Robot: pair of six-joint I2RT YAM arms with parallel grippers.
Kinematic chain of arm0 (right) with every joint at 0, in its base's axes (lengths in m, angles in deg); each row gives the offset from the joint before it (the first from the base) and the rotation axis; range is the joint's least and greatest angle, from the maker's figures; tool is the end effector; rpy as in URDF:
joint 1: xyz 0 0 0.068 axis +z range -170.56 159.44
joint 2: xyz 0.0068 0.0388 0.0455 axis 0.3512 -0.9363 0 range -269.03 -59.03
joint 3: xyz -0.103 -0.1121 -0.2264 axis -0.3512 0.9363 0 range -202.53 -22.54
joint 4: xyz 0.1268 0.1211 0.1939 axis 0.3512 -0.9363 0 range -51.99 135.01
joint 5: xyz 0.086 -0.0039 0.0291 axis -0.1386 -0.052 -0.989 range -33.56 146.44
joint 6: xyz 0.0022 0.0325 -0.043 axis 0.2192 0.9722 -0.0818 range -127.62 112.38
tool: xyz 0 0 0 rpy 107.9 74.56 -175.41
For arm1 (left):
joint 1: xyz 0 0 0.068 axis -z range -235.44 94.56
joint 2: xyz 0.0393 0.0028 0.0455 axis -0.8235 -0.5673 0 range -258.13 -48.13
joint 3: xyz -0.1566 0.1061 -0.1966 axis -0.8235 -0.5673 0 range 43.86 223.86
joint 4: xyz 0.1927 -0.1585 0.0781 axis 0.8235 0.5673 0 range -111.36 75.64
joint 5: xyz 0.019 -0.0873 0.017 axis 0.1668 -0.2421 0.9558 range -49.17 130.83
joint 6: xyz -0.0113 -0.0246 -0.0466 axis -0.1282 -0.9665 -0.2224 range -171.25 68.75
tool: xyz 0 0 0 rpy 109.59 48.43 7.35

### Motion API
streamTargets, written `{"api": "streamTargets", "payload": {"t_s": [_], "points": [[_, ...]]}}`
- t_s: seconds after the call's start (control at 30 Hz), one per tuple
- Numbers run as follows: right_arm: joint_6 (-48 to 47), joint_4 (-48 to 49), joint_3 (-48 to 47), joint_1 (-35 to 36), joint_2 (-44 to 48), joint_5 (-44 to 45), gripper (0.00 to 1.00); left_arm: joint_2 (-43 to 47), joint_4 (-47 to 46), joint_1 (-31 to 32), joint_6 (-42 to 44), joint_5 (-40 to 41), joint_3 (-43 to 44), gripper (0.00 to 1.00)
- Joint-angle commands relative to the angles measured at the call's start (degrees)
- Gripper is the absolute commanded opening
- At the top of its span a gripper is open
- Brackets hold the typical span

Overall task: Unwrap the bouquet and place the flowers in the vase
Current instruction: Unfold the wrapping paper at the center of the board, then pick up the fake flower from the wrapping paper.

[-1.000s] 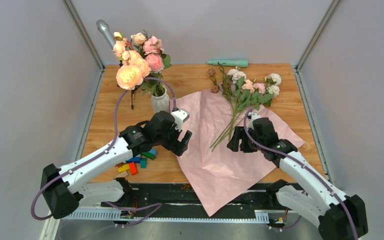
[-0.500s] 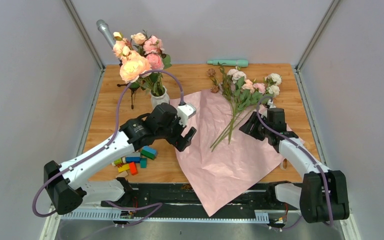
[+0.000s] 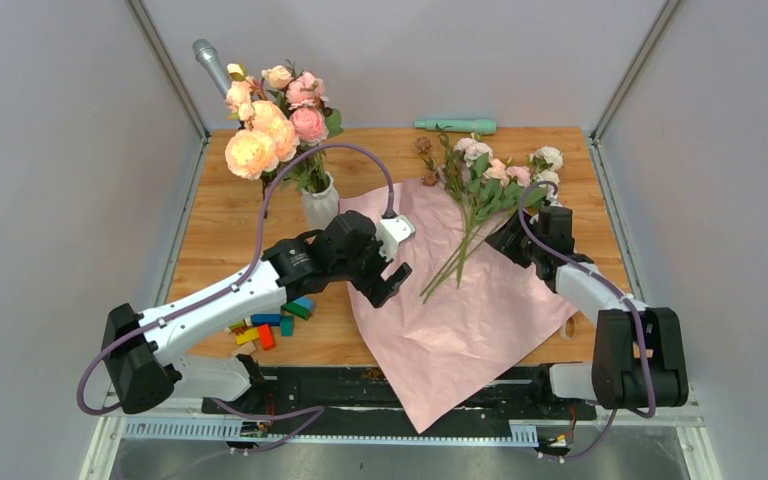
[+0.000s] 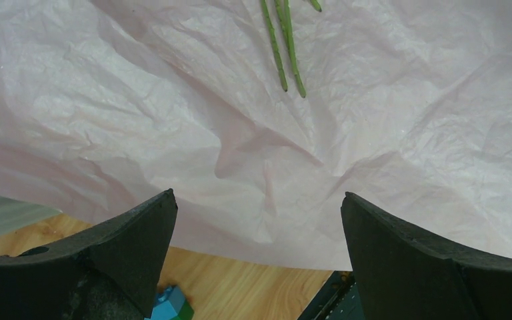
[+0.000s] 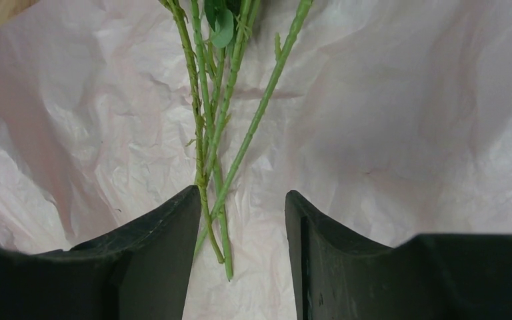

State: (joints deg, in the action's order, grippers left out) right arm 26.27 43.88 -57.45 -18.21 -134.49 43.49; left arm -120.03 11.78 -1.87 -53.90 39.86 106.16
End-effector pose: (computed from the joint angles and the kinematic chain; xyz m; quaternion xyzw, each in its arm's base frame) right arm 0.2594 0.0188 0.1831 0.2019 0.8850 0.2243 0.3546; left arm 0.1600 -0.2176 0.3084 0.3969 0.8257 -0.1957 0.3498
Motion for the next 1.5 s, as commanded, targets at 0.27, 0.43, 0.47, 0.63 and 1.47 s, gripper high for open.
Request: {"api": "streamTargets", "payload": {"t_s": [0.27,0.43,0.47,0.63,1.47], "points": [[5.7,12.1,-3.7,-0.6,-8.3,3.2,0.42,0.6,-4.7,0.1,1.2,2.9,-1.9,1.0],[7.5,17.0,-4.5,-0.6,-12.4,1.2,0.41,-0.1,-4.6,0.1,0.8,2.7,-2.1,1.0],[7.6,17.0,-4.7,-0.6,-13.3,1.4,0.41,-0.1,-4.6,0.1,0.8,2.7,-2.0,1.0],[7.7,16.8,-6.2,-0.6,-16.3,1.5,0.39,-0.6,-4.1,0.0,1.1,3.1,-1.8,1.0],[12.5,17.9,-6.5,-0.7,-21.1,5.3,0.16,-1.2,-3.5,0.1,1.7,5.2,-1.6,1.0]]}}
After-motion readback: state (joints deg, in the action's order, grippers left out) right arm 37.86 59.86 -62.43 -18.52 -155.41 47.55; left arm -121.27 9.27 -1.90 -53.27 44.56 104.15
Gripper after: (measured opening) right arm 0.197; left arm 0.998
